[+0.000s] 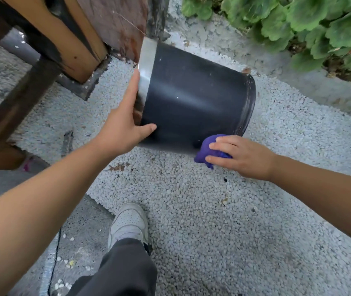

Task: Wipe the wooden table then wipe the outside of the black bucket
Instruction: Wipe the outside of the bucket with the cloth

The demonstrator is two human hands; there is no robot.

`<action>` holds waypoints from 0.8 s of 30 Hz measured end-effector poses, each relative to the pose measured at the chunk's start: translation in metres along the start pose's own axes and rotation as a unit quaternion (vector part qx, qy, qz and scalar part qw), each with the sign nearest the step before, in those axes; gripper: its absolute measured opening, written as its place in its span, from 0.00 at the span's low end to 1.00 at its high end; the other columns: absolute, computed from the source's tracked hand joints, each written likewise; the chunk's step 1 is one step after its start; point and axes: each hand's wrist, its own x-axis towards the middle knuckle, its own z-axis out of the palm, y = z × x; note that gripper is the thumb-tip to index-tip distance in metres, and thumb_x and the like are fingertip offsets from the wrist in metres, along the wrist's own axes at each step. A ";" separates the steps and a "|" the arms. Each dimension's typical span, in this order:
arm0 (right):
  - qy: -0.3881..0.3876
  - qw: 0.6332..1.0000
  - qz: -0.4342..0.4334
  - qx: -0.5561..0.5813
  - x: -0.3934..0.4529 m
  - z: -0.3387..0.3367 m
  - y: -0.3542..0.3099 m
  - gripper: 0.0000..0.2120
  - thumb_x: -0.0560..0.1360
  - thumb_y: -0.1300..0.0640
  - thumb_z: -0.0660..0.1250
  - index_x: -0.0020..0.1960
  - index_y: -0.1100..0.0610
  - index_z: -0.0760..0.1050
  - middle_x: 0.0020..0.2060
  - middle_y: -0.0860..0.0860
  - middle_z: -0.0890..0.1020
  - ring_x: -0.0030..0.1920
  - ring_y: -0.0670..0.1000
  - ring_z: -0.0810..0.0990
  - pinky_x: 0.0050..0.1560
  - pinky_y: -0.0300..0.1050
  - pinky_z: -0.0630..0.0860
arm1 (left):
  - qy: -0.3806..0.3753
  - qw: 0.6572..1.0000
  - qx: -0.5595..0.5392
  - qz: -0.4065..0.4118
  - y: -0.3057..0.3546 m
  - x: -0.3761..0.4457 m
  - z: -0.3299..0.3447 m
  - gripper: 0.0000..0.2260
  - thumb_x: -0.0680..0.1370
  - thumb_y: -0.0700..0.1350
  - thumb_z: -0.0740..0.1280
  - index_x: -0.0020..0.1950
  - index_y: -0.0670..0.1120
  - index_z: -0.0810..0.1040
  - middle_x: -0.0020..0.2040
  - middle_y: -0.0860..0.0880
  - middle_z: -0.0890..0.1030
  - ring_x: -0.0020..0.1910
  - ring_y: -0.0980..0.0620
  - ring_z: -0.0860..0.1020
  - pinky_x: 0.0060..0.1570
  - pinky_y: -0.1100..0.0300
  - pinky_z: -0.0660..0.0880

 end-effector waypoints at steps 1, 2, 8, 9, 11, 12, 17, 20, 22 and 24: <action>0.002 1.000 0.009 -0.003 0.001 -0.001 0.004 0.32 0.74 0.71 0.57 0.74 0.48 0.61 0.70 0.55 0.64 0.69 0.60 0.65 0.61 0.60 0.75 | 0.011 1.000 0.007 -0.007 -0.006 -0.004 0.003 0.51 0.73 0.42 0.75 0.77 0.67 0.38 0.47 0.57 0.78 0.42 0.57 0.80 0.44 0.52 0.79; 0.013 1.000 0.020 -0.003 0.004 -0.003 0.007 0.35 0.71 0.72 0.61 0.74 0.48 0.62 0.70 0.56 0.64 0.69 0.61 0.64 0.61 0.60 0.74 | 0.021 1.000 0.005 -0.010 -0.011 -0.007 0.005 0.52 0.74 0.42 0.75 0.77 0.66 0.37 0.42 0.56 0.77 0.36 0.60 0.78 0.37 0.57 0.76; 0.041 0.987 0.145 0.055 0.019 -0.026 0.022 0.40 0.64 0.75 0.68 0.70 0.49 0.66 0.69 0.59 0.63 0.66 0.64 0.63 0.51 0.62 0.78 | 0.028 0.994 -0.101 -0.042 -0.011 0.006 0.005 0.49 0.76 0.37 0.72 0.81 0.55 0.39 0.69 0.62 0.69 0.56 0.65 0.76 0.57 0.64 0.76; 0.039 0.982 0.170 0.068 0.021 -0.033 0.025 0.41 0.63 0.76 0.68 0.70 0.49 0.66 0.68 0.59 0.64 0.65 0.64 0.64 0.50 0.61 0.78 | 0.027 0.991 -0.121 -0.040 -0.005 0.013 0.002 0.48 0.75 0.38 0.72 0.81 0.53 0.40 0.73 0.62 0.65 0.65 0.65 0.70 0.64 0.66 0.71; 0.057 0.971 0.212 0.094 0.026 -0.048 0.031 0.37 0.66 0.74 0.68 0.70 0.51 0.66 0.67 0.61 0.67 0.62 0.65 0.67 0.52 0.59 0.76 | 0.023 0.990 -0.132 -0.033 0.006 0.026 -0.005 0.48 0.75 0.42 0.73 0.81 0.53 0.41 0.78 0.61 0.59 0.75 0.59 0.62 0.72 0.59 0.64; 0.078 0.964 0.232 0.107 0.028 -0.056 0.035 0.34 0.68 0.73 0.67 0.70 0.53 0.67 0.65 0.63 0.68 0.61 0.65 0.69 0.56 0.59 0.75 | 0.019 0.992 -0.124 -0.026 0.010 0.031 -0.010 0.48 0.74 0.45 0.73 0.81 0.54 0.41 0.79 0.61 0.55 0.77 0.57 0.59 0.73 0.56 0.61; 0.228 0.868 0.399 0.188 0.024 -0.092 0.054 0.33 0.65 0.74 0.61 0.69 0.60 0.69 0.62 0.64 0.70 0.62 0.52 0.68 0.65 0.30 0.60 | -0.019 0.992 -0.120 0.036 0.048 0.035 -0.025 0.48 0.70 0.52 0.72 0.80 0.58 0.42 0.76 0.60 0.66 0.68 0.55 0.74 0.64 0.53 0.75; 0.271 0.801 0.485 0.223 0.018 -0.098 0.059 0.34 0.66 0.72 0.63 0.70 0.55 0.68 0.62 0.56 0.69 0.60 0.44 0.67 0.61 0.24 0.60 | -0.018 0.988 -0.139 0.069 0.061 0.039 -0.033 0.46 0.71 0.49 0.72 0.80 0.56 0.46 0.59 0.57 0.81 0.53 0.45 0.83 0.52 0.48 0.81; 0.259 0.795 0.495 0.234 0.015 -0.093 0.055 0.34 0.66 0.72 0.64 0.70 0.54 0.68 0.63 0.57 0.69 0.60 0.45 0.67 0.60 0.23 0.59 | -0.001 0.992 -0.119 0.043 0.067 0.040 -0.033 0.42 0.70 0.50 0.73 0.79 0.53 0.53 0.47 0.45 0.82 0.43 0.48 0.82 0.48 0.52 0.77; 0.218 0.817 0.475 0.245 0.013 -0.081 0.046 0.34 0.66 0.73 0.64 0.71 0.56 0.68 0.65 0.60 0.69 0.62 0.46 0.66 0.61 0.23 0.57 | 0.015 0.999 -0.035 0.025 0.071 0.037 -0.025 0.31 0.72 0.49 0.74 0.72 0.51 0.66 0.40 0.49 0.80 0.37 0.58 0.77 0.43 0.60 0.73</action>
